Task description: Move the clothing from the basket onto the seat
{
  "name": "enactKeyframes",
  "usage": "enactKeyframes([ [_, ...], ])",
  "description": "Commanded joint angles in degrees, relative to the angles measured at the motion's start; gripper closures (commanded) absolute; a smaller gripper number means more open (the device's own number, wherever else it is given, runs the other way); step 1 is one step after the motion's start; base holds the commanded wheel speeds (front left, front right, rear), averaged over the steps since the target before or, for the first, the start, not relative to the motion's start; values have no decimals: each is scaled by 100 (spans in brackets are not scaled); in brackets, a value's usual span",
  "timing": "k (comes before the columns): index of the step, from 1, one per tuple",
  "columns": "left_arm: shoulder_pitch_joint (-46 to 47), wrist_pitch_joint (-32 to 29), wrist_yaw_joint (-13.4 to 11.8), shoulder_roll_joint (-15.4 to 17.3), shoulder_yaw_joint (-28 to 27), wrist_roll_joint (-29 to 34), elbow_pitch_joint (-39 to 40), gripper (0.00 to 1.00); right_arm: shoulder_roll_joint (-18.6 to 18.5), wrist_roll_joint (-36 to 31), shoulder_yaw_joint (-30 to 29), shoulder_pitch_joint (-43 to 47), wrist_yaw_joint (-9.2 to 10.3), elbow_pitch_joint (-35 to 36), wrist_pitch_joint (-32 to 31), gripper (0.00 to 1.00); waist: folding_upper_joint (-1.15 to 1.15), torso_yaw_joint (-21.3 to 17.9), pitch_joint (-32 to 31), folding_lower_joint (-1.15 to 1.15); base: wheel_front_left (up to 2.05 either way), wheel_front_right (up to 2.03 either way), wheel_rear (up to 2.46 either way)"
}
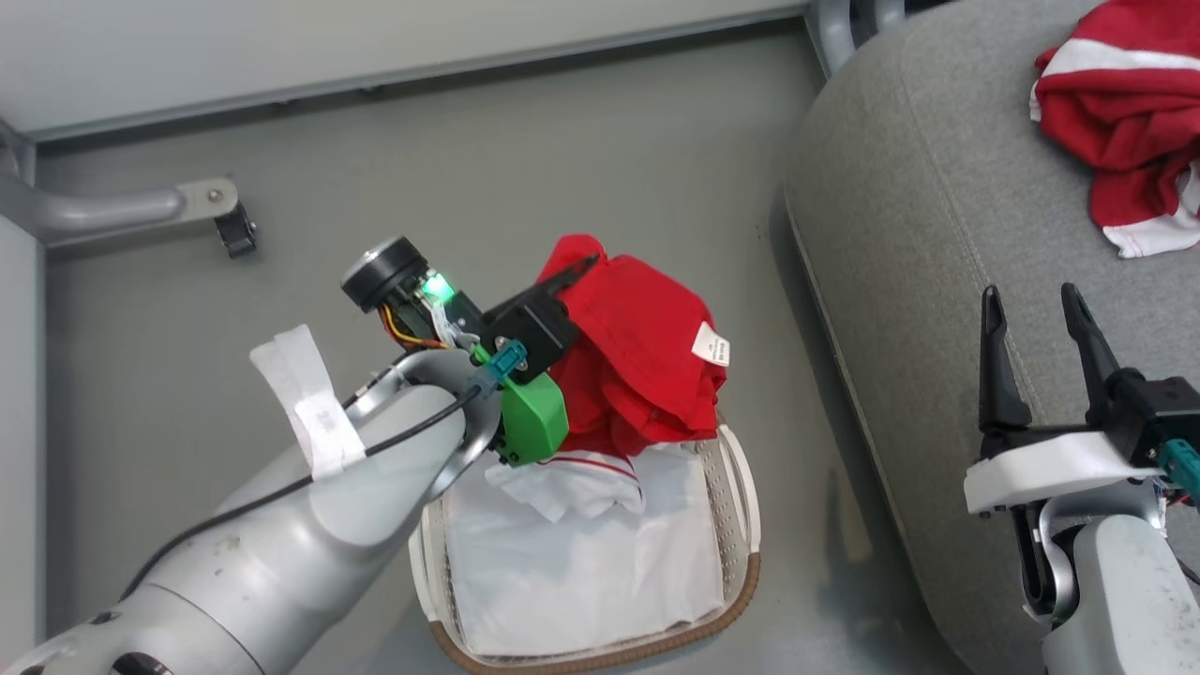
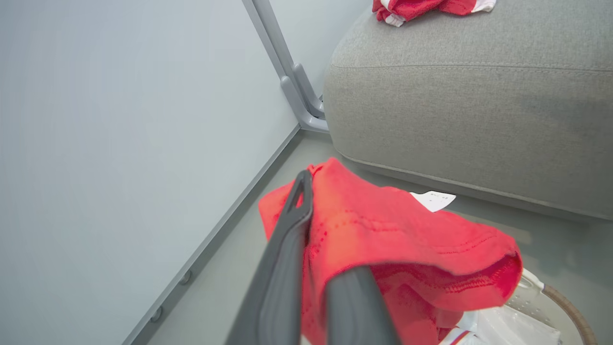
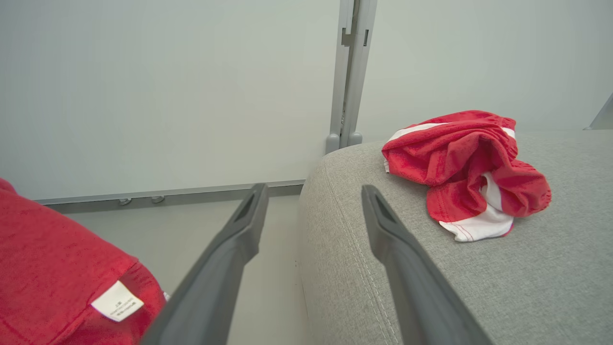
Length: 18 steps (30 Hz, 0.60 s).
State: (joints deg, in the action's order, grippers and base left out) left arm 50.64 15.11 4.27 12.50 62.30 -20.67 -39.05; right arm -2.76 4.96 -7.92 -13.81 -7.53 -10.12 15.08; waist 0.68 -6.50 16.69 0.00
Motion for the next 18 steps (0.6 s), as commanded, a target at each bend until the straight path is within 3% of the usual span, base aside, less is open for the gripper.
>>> enactKeyframes([
  [1,146,-1,-7,93,-47,35,94,100,-24,-21,16,158,8,-51,13,0,-68,287,-929,0,0,0,0],
  [10,956,-221,-162,615,-466,-39,621,100,-23,-22,135,443,8,-238,14,0,-68,130,-1369,0,0,0,0],
  [18,1586,-377,-203,720,-746,-145,646,100,-23,64,321,469,8,-358,13,0,-68,-2,-1531,0,0,0,0],
])
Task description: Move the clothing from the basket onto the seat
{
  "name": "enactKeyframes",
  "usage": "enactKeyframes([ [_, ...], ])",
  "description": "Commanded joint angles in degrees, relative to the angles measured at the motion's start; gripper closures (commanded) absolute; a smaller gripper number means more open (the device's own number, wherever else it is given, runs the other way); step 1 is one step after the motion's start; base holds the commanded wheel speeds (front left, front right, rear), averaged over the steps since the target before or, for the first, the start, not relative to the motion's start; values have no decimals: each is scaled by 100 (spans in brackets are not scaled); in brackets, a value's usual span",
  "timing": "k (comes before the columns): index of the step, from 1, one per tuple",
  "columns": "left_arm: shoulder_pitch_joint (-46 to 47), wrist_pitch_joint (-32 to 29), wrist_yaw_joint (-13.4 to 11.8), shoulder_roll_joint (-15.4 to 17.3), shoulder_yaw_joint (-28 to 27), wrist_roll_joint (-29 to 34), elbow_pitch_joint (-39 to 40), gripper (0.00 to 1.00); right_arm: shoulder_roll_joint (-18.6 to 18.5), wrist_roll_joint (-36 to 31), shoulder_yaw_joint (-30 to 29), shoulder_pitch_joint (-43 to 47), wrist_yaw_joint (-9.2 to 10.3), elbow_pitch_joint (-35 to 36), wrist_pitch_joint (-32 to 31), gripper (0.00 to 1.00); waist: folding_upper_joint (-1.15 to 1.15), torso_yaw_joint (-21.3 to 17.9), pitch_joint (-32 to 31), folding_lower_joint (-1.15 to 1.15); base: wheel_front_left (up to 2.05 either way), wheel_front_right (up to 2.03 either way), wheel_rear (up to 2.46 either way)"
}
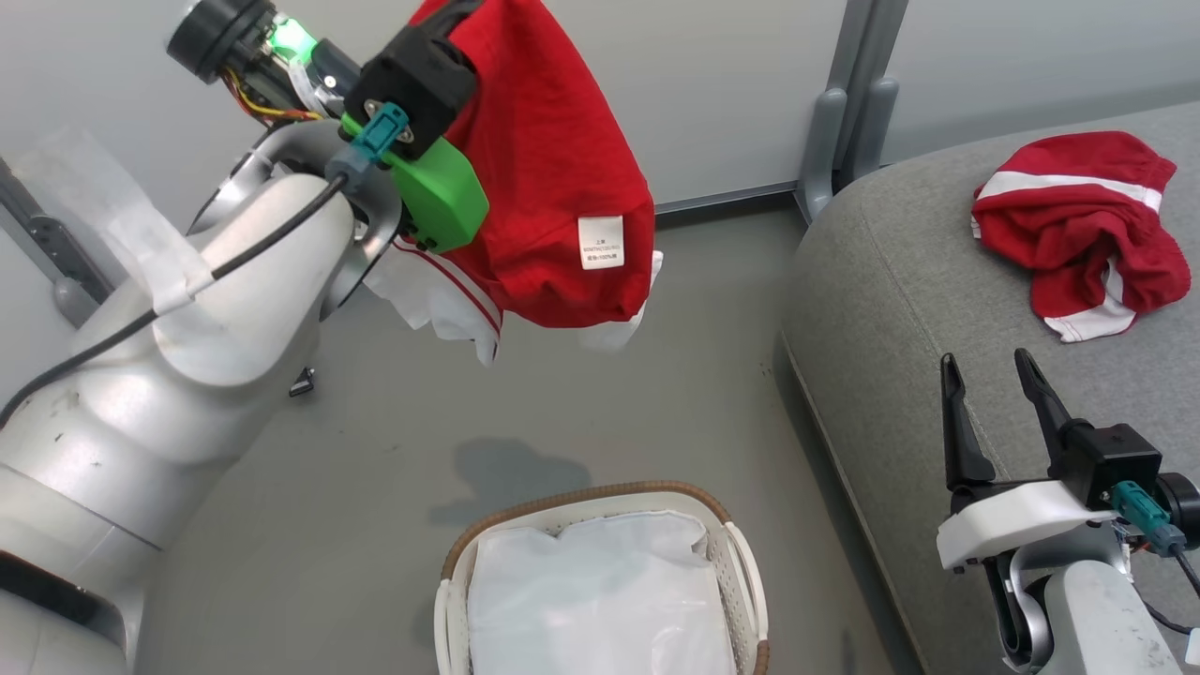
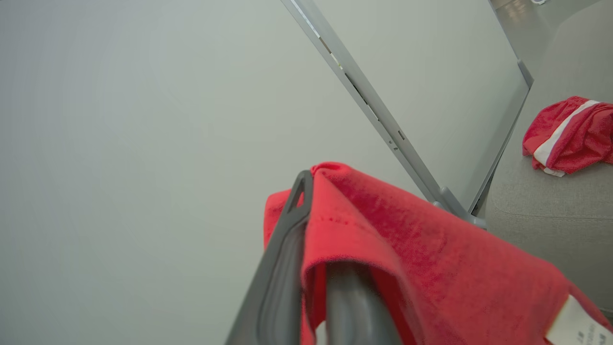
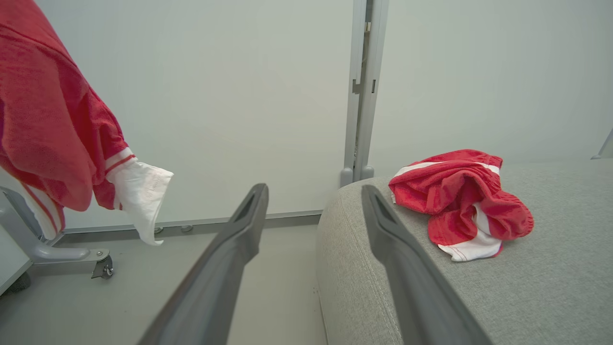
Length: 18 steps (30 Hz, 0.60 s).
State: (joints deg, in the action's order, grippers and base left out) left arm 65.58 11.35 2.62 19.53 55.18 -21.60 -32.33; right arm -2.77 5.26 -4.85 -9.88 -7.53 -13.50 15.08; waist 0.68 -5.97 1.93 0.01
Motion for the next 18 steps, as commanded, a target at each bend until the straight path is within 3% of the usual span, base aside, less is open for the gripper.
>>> enactKeyframes([
  [1,137,-8,-25,7,-49,-67,-42,100,-21,32,44,70,8,-28,14,0,-68,-66,-62,-1,0,0,0],
  [13,497,93,86,-103,-24,-79,31,100,-22,19,634,-114,8,-171,13,0,-68,-108,-122,-1,0,0,0],
  [18,494,99,41,-171,21,-95,211,100,-20,-93,1236,-271,8,-234,14,0,-68,-47,-147,-1,0,0,0],
])
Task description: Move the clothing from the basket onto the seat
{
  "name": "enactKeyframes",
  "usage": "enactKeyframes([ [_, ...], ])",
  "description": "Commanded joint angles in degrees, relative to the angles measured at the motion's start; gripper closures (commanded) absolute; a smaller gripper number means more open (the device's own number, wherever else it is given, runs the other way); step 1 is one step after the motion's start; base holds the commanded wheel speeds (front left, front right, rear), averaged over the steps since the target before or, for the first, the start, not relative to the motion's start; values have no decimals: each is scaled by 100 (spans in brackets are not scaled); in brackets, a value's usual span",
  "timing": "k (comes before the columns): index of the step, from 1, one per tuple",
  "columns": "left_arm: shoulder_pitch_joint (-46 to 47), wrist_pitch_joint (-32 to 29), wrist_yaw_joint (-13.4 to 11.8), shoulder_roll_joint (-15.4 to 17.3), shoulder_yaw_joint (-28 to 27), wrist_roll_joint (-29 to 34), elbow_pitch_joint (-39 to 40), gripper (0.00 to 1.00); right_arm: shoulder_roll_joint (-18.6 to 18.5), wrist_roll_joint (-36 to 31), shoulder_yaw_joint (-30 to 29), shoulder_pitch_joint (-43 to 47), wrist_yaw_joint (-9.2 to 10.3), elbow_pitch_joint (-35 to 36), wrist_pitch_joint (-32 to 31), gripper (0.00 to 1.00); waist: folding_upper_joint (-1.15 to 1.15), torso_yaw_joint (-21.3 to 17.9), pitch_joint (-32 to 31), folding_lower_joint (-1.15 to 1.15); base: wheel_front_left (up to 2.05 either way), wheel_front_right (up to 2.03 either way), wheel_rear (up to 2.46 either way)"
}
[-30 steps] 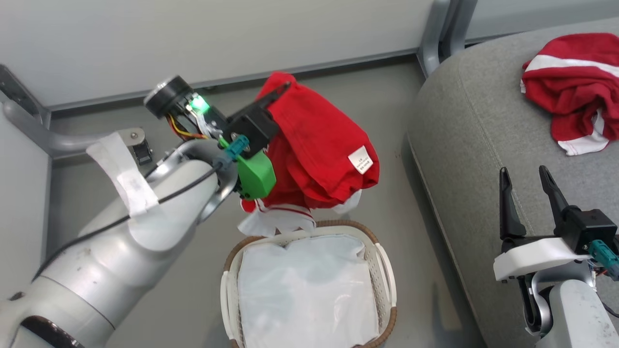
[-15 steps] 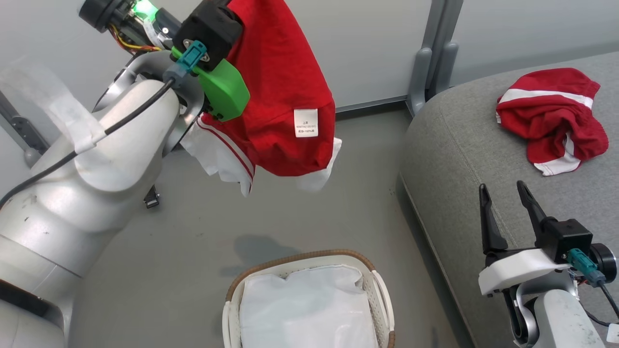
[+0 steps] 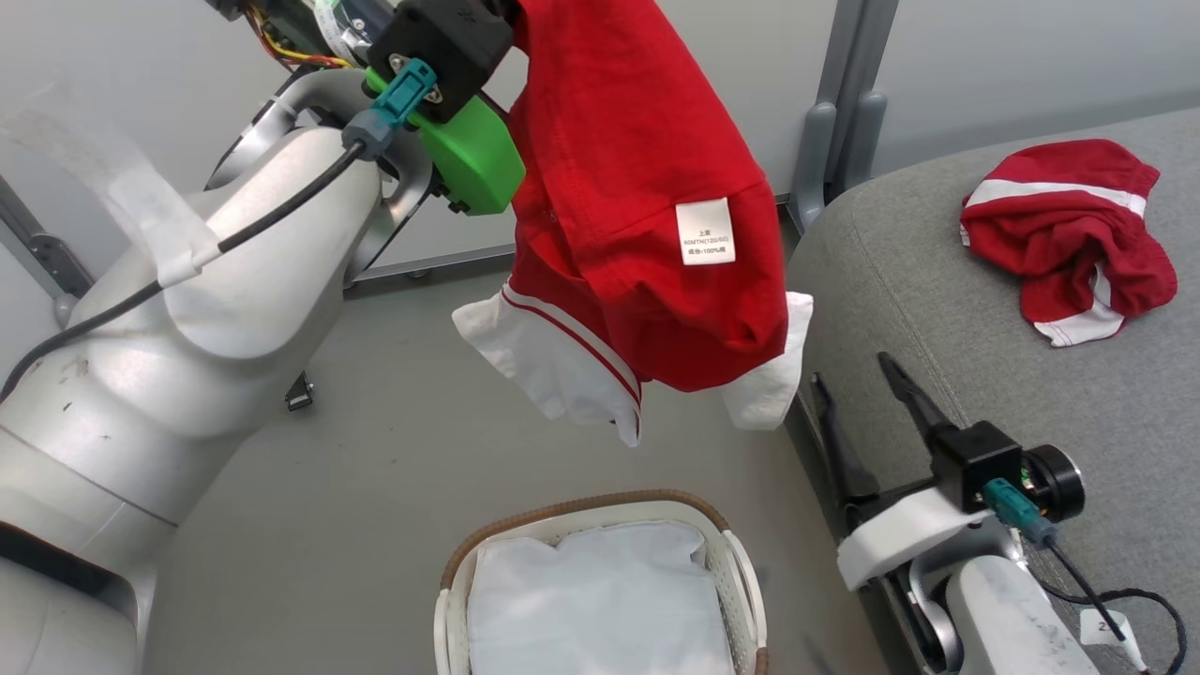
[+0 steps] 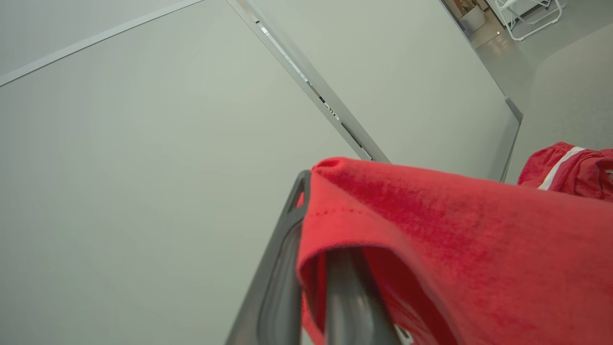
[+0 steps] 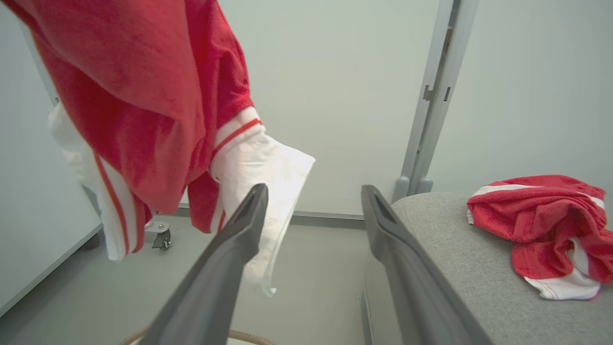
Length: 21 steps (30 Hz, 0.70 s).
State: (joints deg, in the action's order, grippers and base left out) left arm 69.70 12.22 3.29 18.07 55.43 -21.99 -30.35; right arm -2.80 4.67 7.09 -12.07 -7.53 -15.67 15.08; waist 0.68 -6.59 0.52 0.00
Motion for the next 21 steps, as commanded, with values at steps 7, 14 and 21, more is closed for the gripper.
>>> enactKeyframes([
  [7,158,-56,-37,-166,67,-95,183,100,-27,-37,972,-416,8,-262,14,0,-68,106,-30,0,0,0,0],
  [14,188,-43,-49,-259,112,-112,270,100,-17,-10,1176,-1044,8,-478,13,0,-68,225,-14,0,0,0,0],
  [21,6,9,-13,-371,216,-161,283,100,-22,93,1603,-1616,8,-880,14,0,-68,366,1,0,0,0,0],
])
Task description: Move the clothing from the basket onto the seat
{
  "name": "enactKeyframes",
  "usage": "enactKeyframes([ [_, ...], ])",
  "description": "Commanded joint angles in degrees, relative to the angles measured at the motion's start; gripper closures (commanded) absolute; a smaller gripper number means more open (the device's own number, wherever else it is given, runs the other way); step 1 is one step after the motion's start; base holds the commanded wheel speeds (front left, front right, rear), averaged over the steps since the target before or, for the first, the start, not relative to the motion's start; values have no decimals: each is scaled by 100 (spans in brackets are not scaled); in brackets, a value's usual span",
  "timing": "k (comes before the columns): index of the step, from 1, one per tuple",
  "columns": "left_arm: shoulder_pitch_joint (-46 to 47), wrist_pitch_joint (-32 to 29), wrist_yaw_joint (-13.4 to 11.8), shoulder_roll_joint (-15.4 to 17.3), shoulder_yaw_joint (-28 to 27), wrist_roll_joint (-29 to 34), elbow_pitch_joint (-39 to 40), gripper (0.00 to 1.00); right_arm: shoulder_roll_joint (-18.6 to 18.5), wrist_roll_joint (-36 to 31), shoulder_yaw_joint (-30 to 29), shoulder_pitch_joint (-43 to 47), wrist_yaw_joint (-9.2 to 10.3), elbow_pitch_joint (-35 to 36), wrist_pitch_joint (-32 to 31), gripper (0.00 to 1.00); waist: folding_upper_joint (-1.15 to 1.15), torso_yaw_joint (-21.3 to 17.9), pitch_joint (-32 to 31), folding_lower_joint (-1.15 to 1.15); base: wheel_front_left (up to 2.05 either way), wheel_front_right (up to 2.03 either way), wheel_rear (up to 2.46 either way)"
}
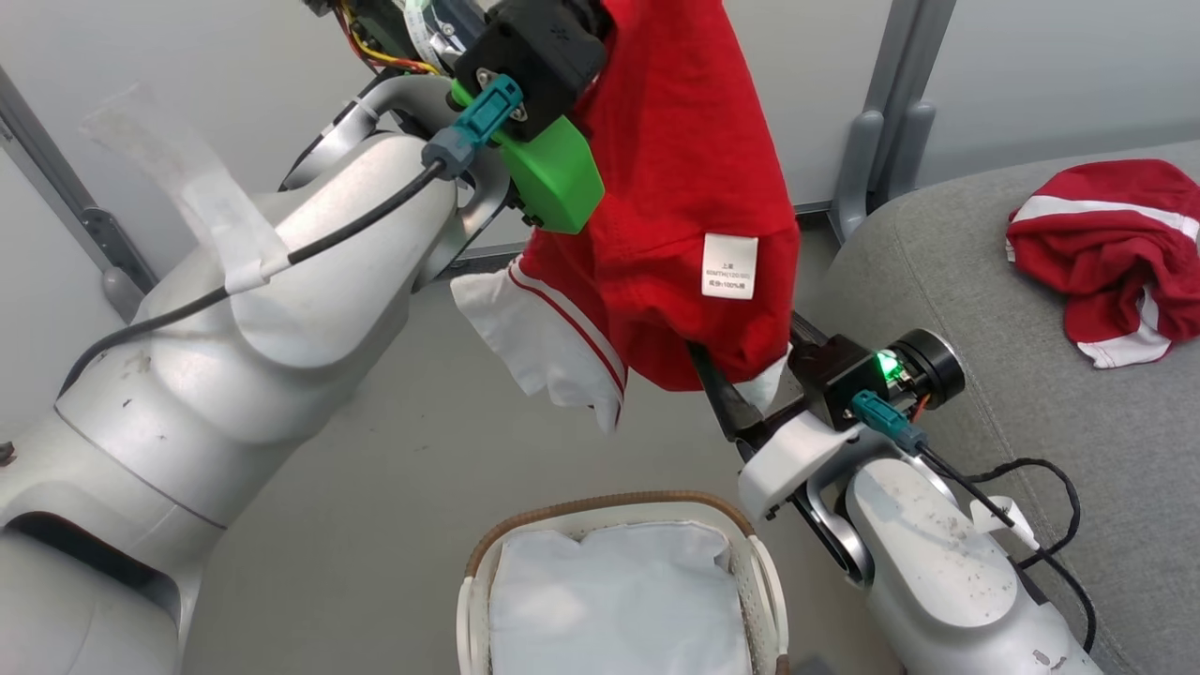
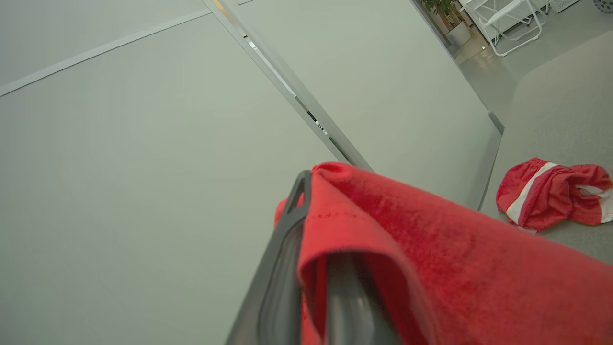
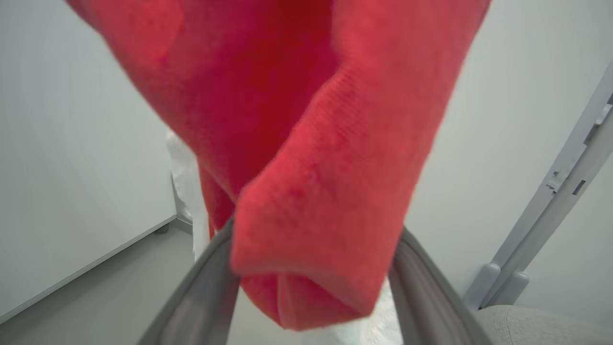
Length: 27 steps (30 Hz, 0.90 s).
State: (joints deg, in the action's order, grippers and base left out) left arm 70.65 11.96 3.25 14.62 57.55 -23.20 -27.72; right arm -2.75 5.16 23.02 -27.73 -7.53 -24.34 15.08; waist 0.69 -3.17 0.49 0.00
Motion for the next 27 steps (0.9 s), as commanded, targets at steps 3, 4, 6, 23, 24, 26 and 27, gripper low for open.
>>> enactKeyframes([
  [3,-179,36,16,-35,54,-68,-10,100,-24,154,81,-170,8,-67,14,5,-69,59,3,0,0,0,0],
  [4,-213,39,24,-38,60,-103,-24,100,-24,175,86,-204,8,-76,14,49,-69,67,1,0,0,0,0],
  [6,-292,53,24,-37,70,-143,-50,100,-24,215,96,-244,8,-71,14,77,-69,74,-2,0,0,0,0],
  [23,-1545,243,-51,118,-246,-997,-324,0,-22,34,-583,-137,8,299,13,100,-69,6,59,0,0,0,0],
  [24,-1671,270,-50,124,-269,-1045,-340,0,-24,9,-651,-130,8,309,13,100,-69,-1,68,0,0,0,0],
  [26,-1890,285,-54,130,-297,-1081,-343,0,-23,-33,-771,-112,8,332,13,100,-69,-15,91,0,0,0,0],
  [27,-1984,302,-33,130,-319,-1114,-330,0,-23,-50,-824,-107,8,341,13,100,-69,-23,107,0,0,0,0],
])
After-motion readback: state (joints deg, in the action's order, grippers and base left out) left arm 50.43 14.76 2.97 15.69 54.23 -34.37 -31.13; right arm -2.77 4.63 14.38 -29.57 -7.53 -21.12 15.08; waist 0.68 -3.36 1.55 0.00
